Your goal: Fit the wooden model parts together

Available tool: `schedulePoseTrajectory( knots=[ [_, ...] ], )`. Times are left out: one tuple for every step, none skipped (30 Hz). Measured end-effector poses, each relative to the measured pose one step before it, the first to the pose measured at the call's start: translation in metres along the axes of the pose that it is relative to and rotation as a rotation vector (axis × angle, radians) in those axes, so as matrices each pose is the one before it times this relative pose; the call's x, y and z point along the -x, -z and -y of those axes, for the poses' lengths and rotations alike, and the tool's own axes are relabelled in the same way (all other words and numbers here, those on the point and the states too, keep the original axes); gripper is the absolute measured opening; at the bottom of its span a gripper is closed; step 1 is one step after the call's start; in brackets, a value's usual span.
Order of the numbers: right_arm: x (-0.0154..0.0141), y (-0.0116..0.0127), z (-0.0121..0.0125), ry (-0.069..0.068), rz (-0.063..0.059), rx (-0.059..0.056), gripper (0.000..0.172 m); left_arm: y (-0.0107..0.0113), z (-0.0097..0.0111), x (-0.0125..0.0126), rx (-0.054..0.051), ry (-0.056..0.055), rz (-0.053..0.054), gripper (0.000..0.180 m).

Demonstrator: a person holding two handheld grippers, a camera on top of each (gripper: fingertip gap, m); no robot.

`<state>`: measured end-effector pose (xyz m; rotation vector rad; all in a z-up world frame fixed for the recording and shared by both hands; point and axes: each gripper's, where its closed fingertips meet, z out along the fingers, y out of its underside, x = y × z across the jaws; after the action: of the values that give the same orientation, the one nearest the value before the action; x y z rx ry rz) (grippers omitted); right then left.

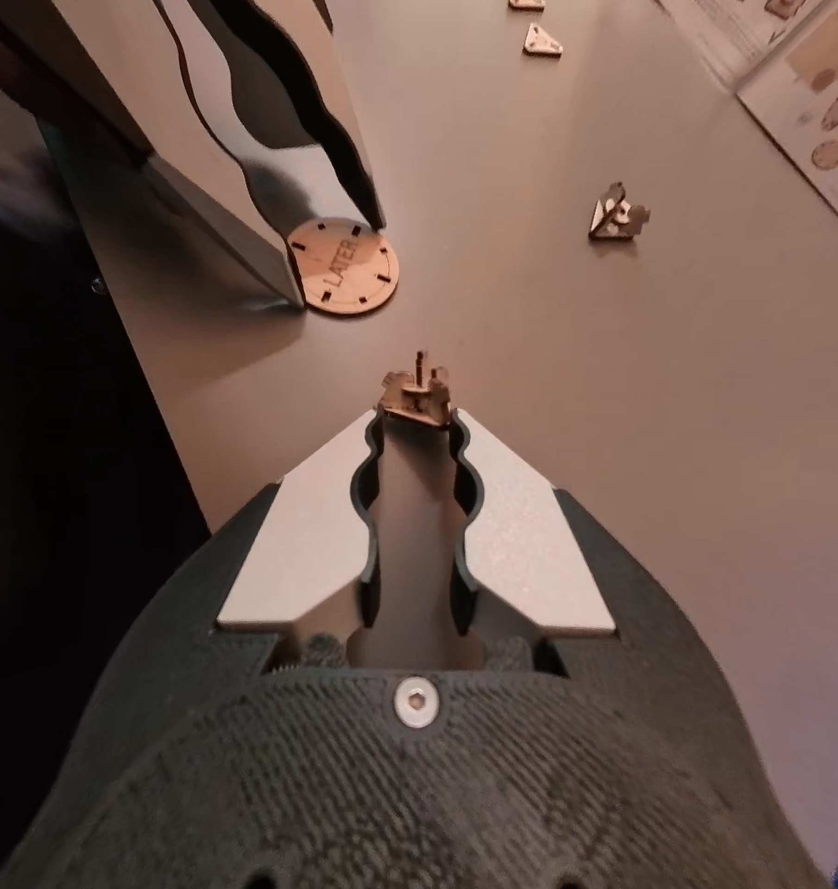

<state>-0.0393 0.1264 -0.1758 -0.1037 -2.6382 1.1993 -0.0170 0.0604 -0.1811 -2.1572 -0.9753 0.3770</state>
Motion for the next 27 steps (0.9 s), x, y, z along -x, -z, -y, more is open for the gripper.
schedulePoseTrajectory(
  knots=[
    [0.00038, 0.00212, -0.00236, -0.007, 0.0036, 0.0035, 0.025, 0.00131, 0.00117, -0.00087, -0.011, -0.0067, -0.0018, 0.053],
    [0.00051, 0.0024, -0.00212, -0.0114, 0.0061, 0.001, 0.026, 0.00138, 0.00161, -0.00047, -0.0135, -0.0064, 0.0003, 0.053],
    [0.00053, 0.00231, -0.00205, -0.0165, 0.0087, 0.0011, 0.028, 0.00148, 0.00161, -0.00012, -0.0123, -0.0045, 0.0022, 0.053],
    [0.00078, 0.00227, -0.00189, -0.0189, 0.013, 0.0008, 0.032, 0.00141, 0.00159, -0.00043, -0.011, -0.0048, -0.0006, 0.053],
    [0.0006, 0.00245, -0.00135, -0.0194, 0.0128, -0.0025, 0.039, 0.00161, 0.00217, -0.00111, -0.0135, -0.0078, -0.004, 0.053],
    [-0.00026, 0.00328, 0.00068, -0.0179, 0.0089, -0.0128, 0.045, 0.00185, 0.00289, -0.00081, -0.0163, -0.0092, -0.0004, 0.053],
    [-0.00091, 0.00451, 0.00405, -0.0152, 0.0036, -0.0302, 0.05, 0.00217, 0.00345, -0.00099, -0.0177, -0.0098, 0.0, 0.053],
    [-0.00103, 0.00538, 0.00813, -0.0163, 0.0029, -0.0476, 0.051, 0.00242, 0.00438, -0.00253, -0.0226, -0.0139, -0.0096, 0.053],
    [-0.00001, 0.00529, 0.01097, -0.0233, 0.0099, -0.0581, 0.05, 0.0026, 0.00518, -0.00345, -0.0264, -0.0179, -0.0128, 0.053],
    [0.00165, 0.00411, 0.01267, -0.0325, 0.0213, -0.062, 0.049, 0.00272, 0.00611, -0.00338, -0.0293, -0.0207, -0.0105, 0.053],
    [0.00342, 0.00218, 0.01271, -0.0414, 0.0325, -0.0598, 0.048, 0.00291, 0.00701, -0.0047, -0.0344, -0.0273, -0.0158, 0.053],
    [0.00445, -0.00007, 0.01096, -0.0489, 0.0394, -0.0506, 0.048, 0.00286, 0.00766, -0.00438, -0.0371, -0.0283, -0.0117, 0.053],
    [0.0045, -0.00221, 0.0081, -0.0532, 0.0414, -0.0358, 0.048, 0.00269, 0.00806, -0.00282, -0.0388, -0.0248, -0.0009, 0.053],
    [0.00392, -0.00397, 0.00467, -0.0541, 0.0405, -0.0179, 0.049, 0.00234, 0.00782, -0.00319, -0.037, -0.0218, -0.004, 0.053],
    [0.00346, -0.00489, 0.0014, -0.0527, 0.0399, -0.001, 0.051, 0.00198, 0.00641, -0.00391, -0.0304, -0.0174, -0.0105, 0.053],
    [0.00337, -0.00521, -0.00003, -0.0462, 0.041, 0.0066, 0.055, 0.00138, 0.00504, -0.00345, -0.0231, -0.0124, -0.0094, 0.053],
    [0.00334, -0.00464, 0.00045, -0.0355, 0.0379, -0.0003, 0.059, 0.00116, 0.00354, -0.00366, -0.0164, -0.01, -0.0119, 0.053],
    [0.00295, -0.00385, 0.00122, -0.0278, 0.0307, -0.0098, 0.058, 0.00083, 0.0023, -0.00367, -0.012, -0.0081, -0.0132, 0.053],
    [0.00306, -0.00309, 0.00122, -0.0239, 0.027, -0.0104, 0.056, 0.00083, 0.00174, -0.00267, -0.0092, -0.006, -0.0079, 0.053],
    [0.00352, -0.0027, 0.00028, -0.0195, 0.0268, -0.0042, 0.054, 0.00083, 0.00133, -0.00289, -0.0082, -0.0062, -0.0086, 0.053],
    [0.00305, -0.00222, -0.00114, -0.0146, 0.0208, 0.0047, 0.05, 0.00085, 0.00145, -0.00307, -0.0084, -0.0058, -0.0107, 0.053],
    [0.00183, -0.00182, -0.00206, -0.0071, 0.0098, 0.011, 0.043, 0.00077, 0.00172, -0.00231, -0.0106, -0.0049, -0.0061, 0.053],
    [0.00213, -0.00095, -0.00178, 0.0009, 0.0082, 0.0094, 0.036, 0.00045, 0.00078, -0.00175, -0.0044, -0.0045, -0.0036, 0.053],
    [0.00383, 0.00007, -0.00051, 0.006, 0.017, 0.0026, 0.031, -0.00049, -0.00119, -0.0003, 0.0055, -0.002, 0.0032, 0.053],
    [0.00344, 0.00066, 0.00026, 0.0053, 0.0124, -0.003, 0.018, -0.00099, -0.00176, -0.00012, 0.0095, 0.0038, 0.0034, 0.053],
    [-0.00017, 0.00106, 0.00049, 0.0042, -0.0102, -0.0039, 0.013, -0.00098, 0.00059, 0.00107, -0.0045, 0.0186, 0.0089, 0.053],
    [-0.00224, 0.00193, 0.00064, 0.011, -0.0227, -0.0071, 0.013, -0.00122, -0.00036, 0.00338, 0.0027, 0.0337, 0.0203, 0.051]
  ],
)
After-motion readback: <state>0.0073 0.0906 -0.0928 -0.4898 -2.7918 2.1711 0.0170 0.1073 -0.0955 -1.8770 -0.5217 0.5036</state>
